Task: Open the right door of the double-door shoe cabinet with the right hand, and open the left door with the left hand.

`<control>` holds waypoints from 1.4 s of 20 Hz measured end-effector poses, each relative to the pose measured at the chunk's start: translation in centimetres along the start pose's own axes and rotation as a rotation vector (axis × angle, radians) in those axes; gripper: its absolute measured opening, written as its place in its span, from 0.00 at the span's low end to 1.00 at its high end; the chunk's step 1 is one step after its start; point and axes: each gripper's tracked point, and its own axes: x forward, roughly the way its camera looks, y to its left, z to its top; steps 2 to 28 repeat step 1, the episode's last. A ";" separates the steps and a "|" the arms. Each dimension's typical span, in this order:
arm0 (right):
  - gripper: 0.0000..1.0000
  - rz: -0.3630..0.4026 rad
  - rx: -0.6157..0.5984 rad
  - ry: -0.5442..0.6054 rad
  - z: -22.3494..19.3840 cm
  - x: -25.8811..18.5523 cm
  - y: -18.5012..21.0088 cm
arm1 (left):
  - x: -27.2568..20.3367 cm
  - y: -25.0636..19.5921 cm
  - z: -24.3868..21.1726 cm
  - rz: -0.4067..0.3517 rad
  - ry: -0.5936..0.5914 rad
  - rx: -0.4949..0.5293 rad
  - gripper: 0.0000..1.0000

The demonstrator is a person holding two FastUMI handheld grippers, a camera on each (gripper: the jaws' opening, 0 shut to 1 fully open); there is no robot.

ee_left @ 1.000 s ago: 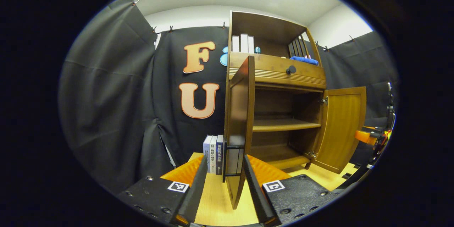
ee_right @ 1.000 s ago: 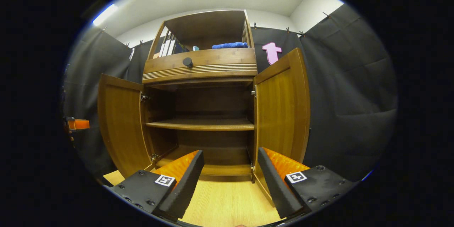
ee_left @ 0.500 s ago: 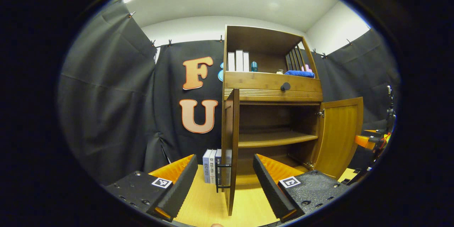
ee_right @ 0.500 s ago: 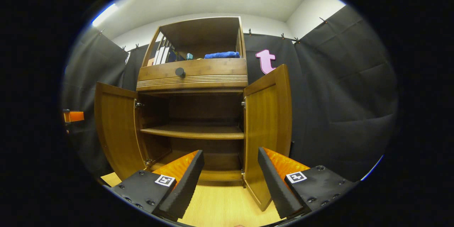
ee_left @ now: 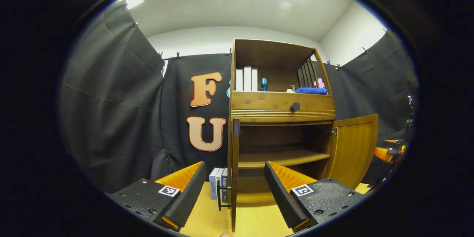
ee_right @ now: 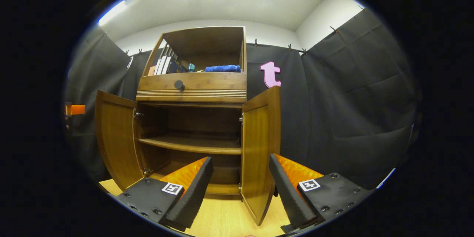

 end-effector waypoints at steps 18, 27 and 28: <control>0.91 -0.002 0.004 0.002 -0.1 0.0 -0.3 | 0.0 -0.3 0.0 -0.005 -0.001 -0.005 0.92; 0.91 -0.002 0.004 0.002 -0.1 0.0 -0.3 | 0.0 -0.3 0.0 -0.005 -0.001 -0.005 0.92; 0.91 -0.002 0.004 0.002 -0.1 0.0 -0.3 | 0.0 -0.3 0.0 -0.005 -0.001 -0.005 0.92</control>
